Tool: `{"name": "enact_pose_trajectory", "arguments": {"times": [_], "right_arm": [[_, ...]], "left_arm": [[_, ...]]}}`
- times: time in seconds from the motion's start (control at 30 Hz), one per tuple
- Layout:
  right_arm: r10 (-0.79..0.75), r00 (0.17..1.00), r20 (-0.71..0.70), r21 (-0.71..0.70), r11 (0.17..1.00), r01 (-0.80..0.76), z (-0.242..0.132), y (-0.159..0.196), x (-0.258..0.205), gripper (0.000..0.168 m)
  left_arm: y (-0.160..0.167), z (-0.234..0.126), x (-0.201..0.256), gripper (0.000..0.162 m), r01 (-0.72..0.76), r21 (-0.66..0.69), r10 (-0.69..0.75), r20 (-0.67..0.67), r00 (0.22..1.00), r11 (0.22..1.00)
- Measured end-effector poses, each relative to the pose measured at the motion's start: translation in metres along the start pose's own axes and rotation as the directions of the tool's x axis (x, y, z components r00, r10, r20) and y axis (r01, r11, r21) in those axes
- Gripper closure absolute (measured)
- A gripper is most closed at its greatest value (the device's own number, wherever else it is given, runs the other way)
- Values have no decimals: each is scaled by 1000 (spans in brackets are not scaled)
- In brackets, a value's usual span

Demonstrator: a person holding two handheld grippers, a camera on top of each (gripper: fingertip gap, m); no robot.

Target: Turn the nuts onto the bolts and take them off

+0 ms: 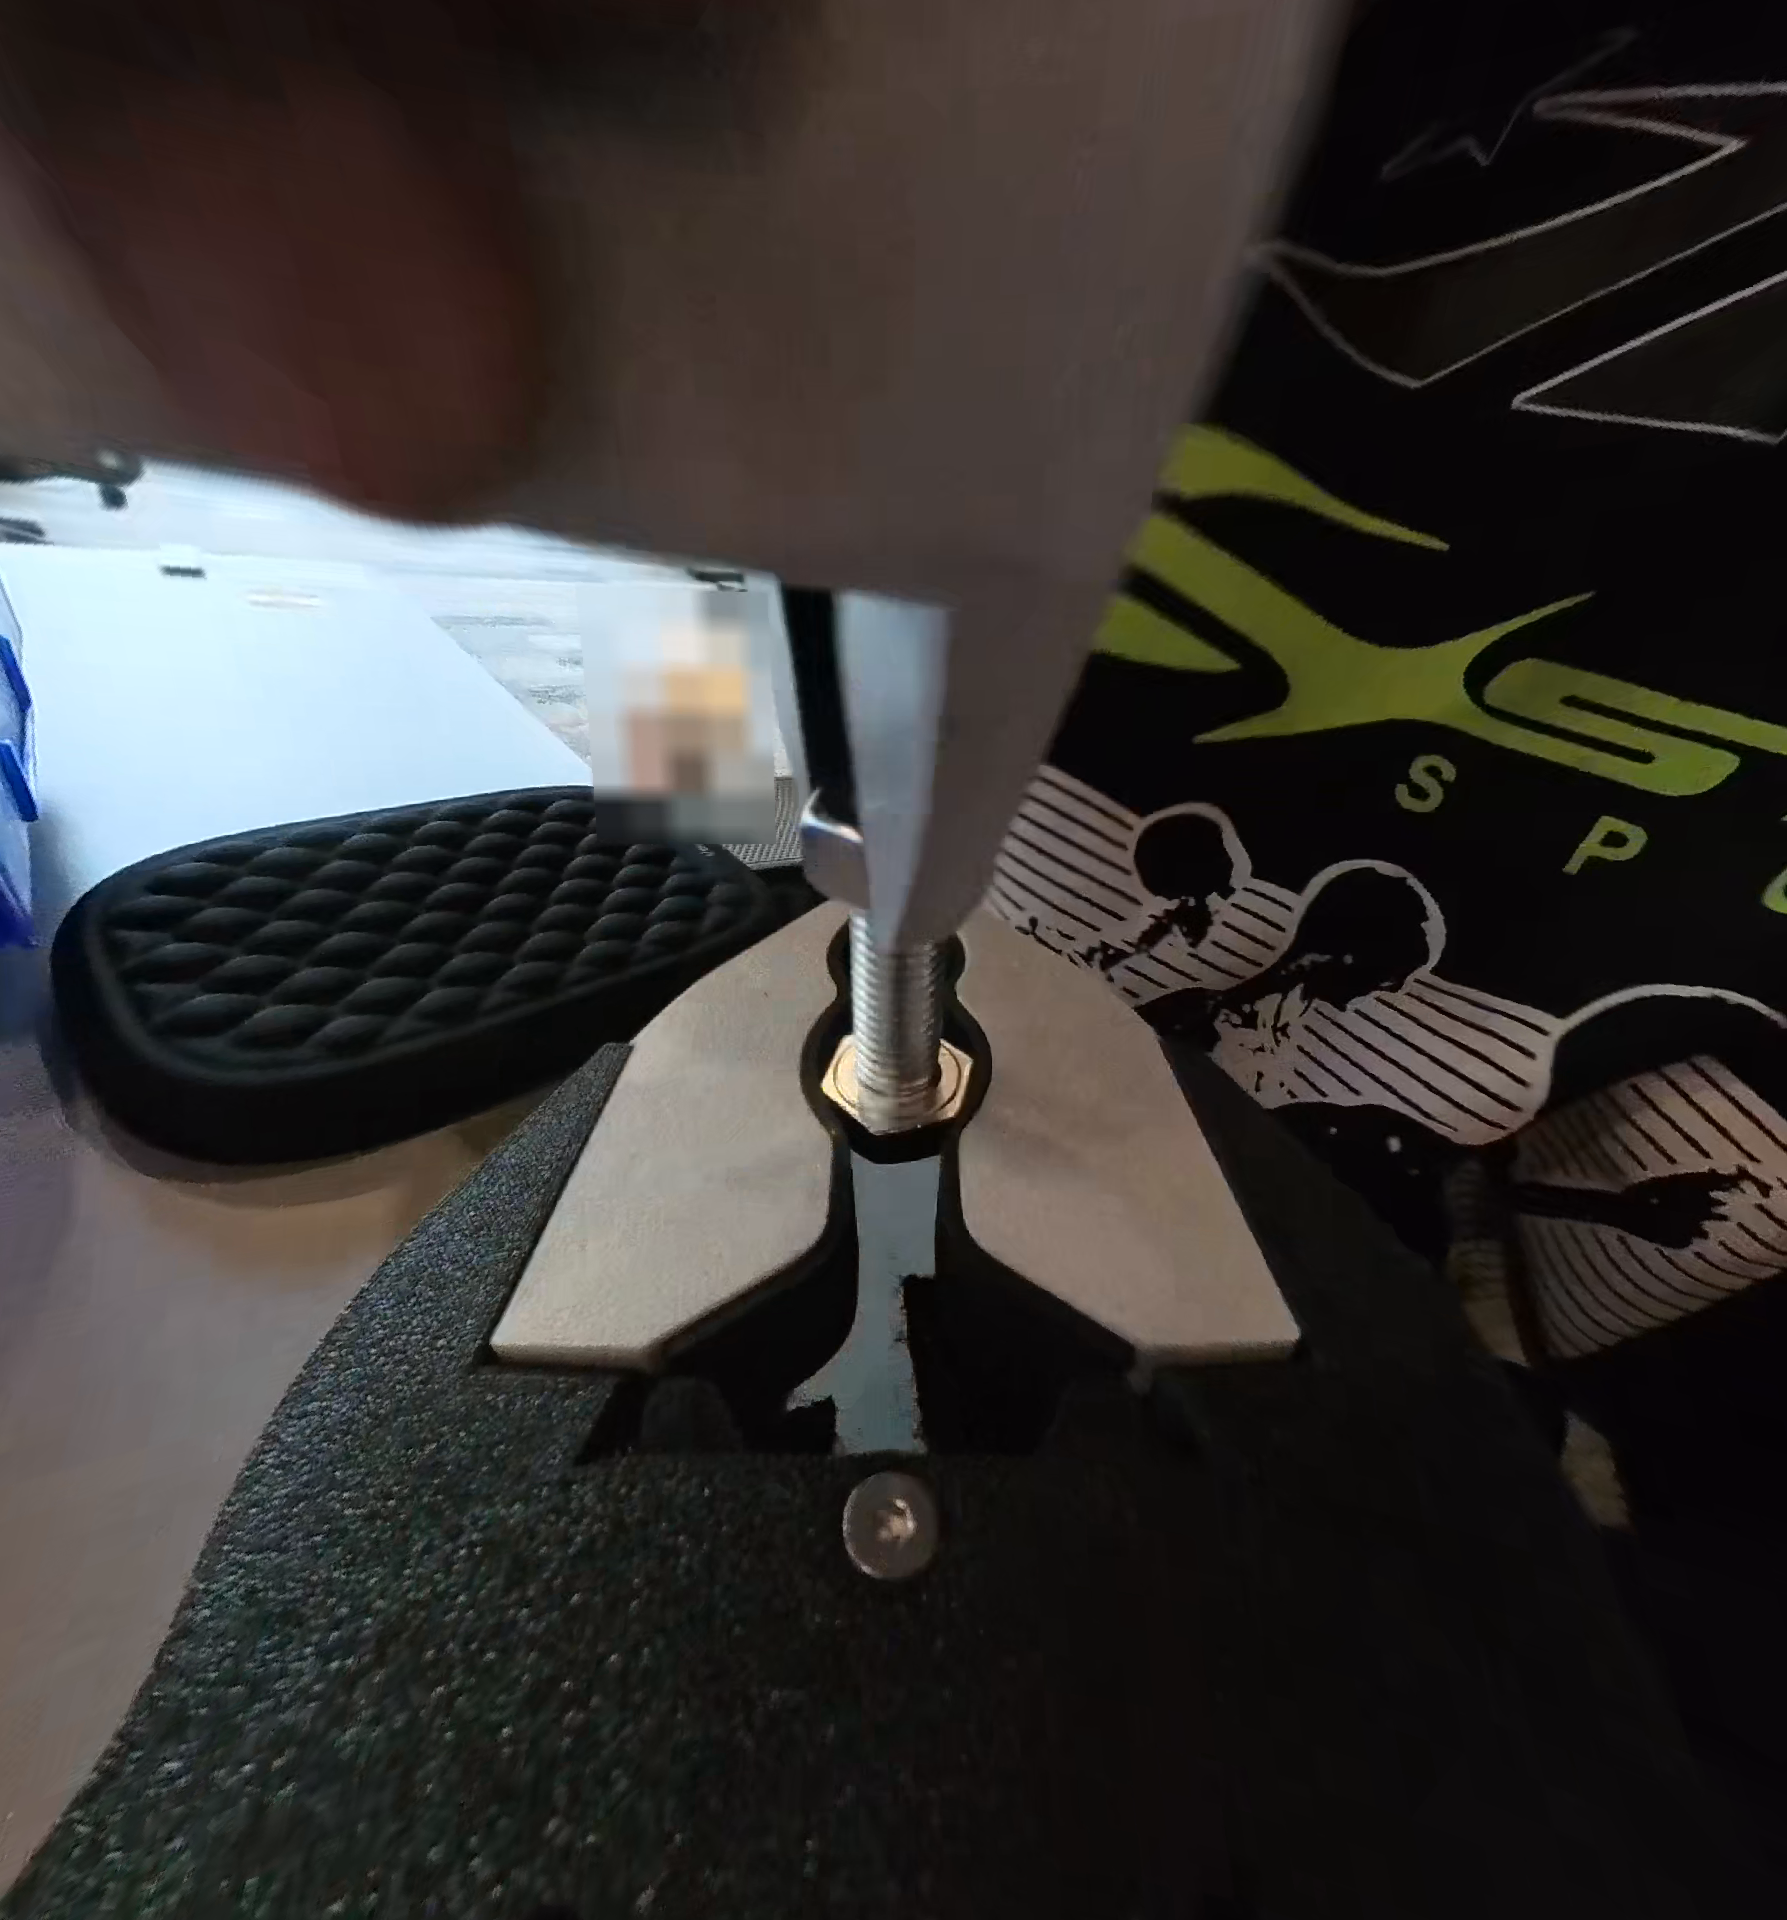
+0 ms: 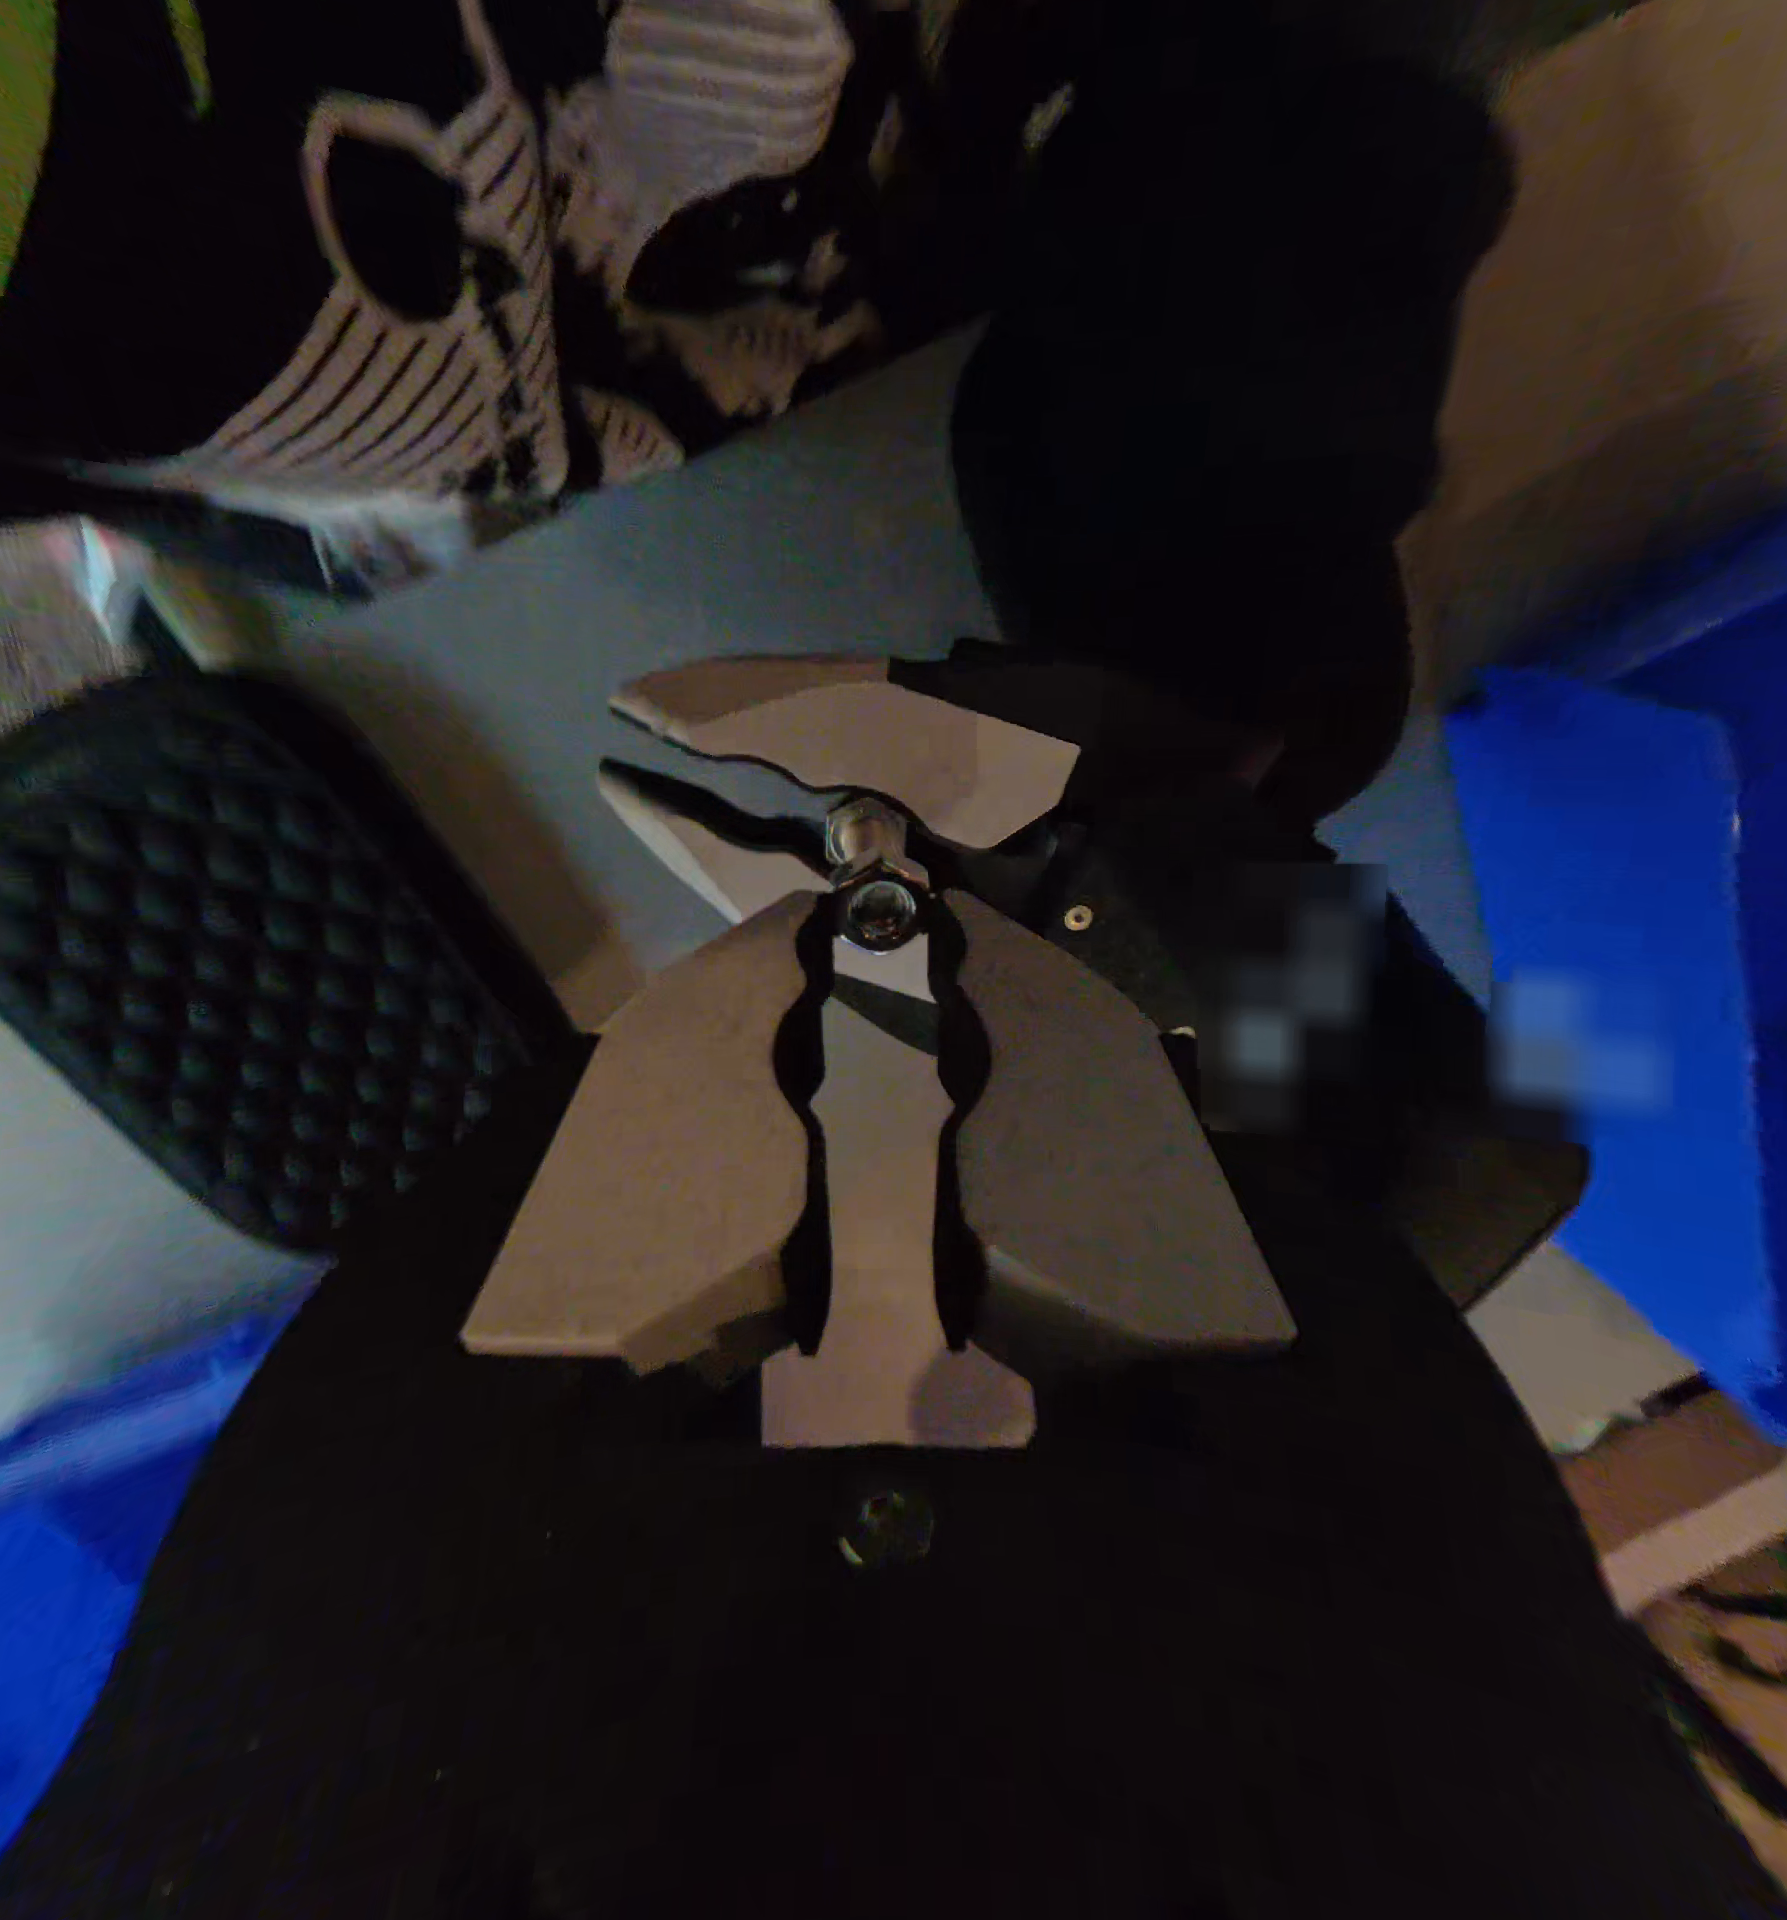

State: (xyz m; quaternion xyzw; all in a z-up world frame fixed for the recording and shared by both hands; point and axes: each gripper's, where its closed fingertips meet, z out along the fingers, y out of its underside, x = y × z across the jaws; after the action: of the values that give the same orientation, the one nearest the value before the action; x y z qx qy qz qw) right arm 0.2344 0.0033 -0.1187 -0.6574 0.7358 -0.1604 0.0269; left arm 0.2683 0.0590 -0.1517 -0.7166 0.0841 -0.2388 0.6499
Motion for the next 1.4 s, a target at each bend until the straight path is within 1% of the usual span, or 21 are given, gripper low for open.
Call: {"name": "enact_pose_trajectory", "arguments": {"times": [0.07,0.13,0.27,0.37,0.47,0.57,0.63,0.67,0.7,0.77,0.8,0.83,0.9,0.93,0.97,1.03,1.1,1.2,1.23,1.27,1.4], "right_arm": [[-122,992,36,-106,986,125,-1,1,2,152],[-224,972,77,-184,955,234,-1,3,4,152],[-374,918,130,-241,886,395,-3,4,8,151],[-418,899,130,-227,870,437,-6,3,10,152],[-388,915,112,-216,889,403,-8,6,14,151],[-294,951,90,-217,927,307,-9,10,18,150],[-174,982,78,-215,958,187,-10,15,19,129],[-71,995,73,-209,974,85,-12,18,20,120],[36,997,64,-176,984,-24,-14,18,22,115],[209,977,33,-45,977,-207,-21,15,30,126],[297,955,-5,3,955,-297,-25,16,38,132],[414,909,-49,-1,910,-414,-28,26,47,136],[638,768,-63,-84,763,-641,-30,48,46,118],[716,693,-83,-94,687,-721,-30,54,48,115],[768,637,-62,-76,633,-771,-28,51,47,110],[841,537,-60,-79,533,-843,-24,53,46,116],[864,496,-85,-87,489,-868,-19,57,48,119],[882,458,-107,-87,451,-888,-16,59,53,124],[882,456,-116,-87,448,-890,-17,59,54,129],[881,457,-119,-94,448,-889,-17,59,55,131],[876,468,-120,-119,455,-882,-18,59,55,132]], "left_arm": [[-1,-1,-1,150,-2,7,2,4,1000,1000],[-2,-2,-2,150,-9,12,9,13,1000,1000],[-5,-4,-3,150,-12,31,12,17,1000,999],[-9,-6,-1,150,-18,55,18,1,1000,998],[-12,-10,-4,150,-33,73,30,35,999,997],[-14,-14,-11,150,-47,76,39,103,994,996],[-16,-18,-18,150,-60,85,46,157,987,995],[-18,-21,-22,150,-69,92,51,191,980,993],[-20,-23,-25,150,-79,101,55,221,974,992],[-24,-31,-35,150,-105,117,64,310,948,988],[-25,-35,-41,150,-116,118,66,363,929,986],[-27,-42,-49,151,-136,116,73,435,897,984],[-32,-56,-59,151,-174,117,84,545,835,978],[-35,-64,-65,151,-198,115,90,604,792,974],[-37,-71,-68,151,-215,113,92,648,756,970],[-40,-83,-74,151,-240,106,92,720,688,965],[-39,-91,-78,151,-244,81,97,765,637,966],[-34,-95,-83,151,-226,49,97,800,592,973],[-33,-95,-84,151,-220,39,98,808,581,975],[-32,-96,-85,151,-214,37,96,810,579,976],[-32,-95,-85,151,-210,37,94,809,580,977]]}}
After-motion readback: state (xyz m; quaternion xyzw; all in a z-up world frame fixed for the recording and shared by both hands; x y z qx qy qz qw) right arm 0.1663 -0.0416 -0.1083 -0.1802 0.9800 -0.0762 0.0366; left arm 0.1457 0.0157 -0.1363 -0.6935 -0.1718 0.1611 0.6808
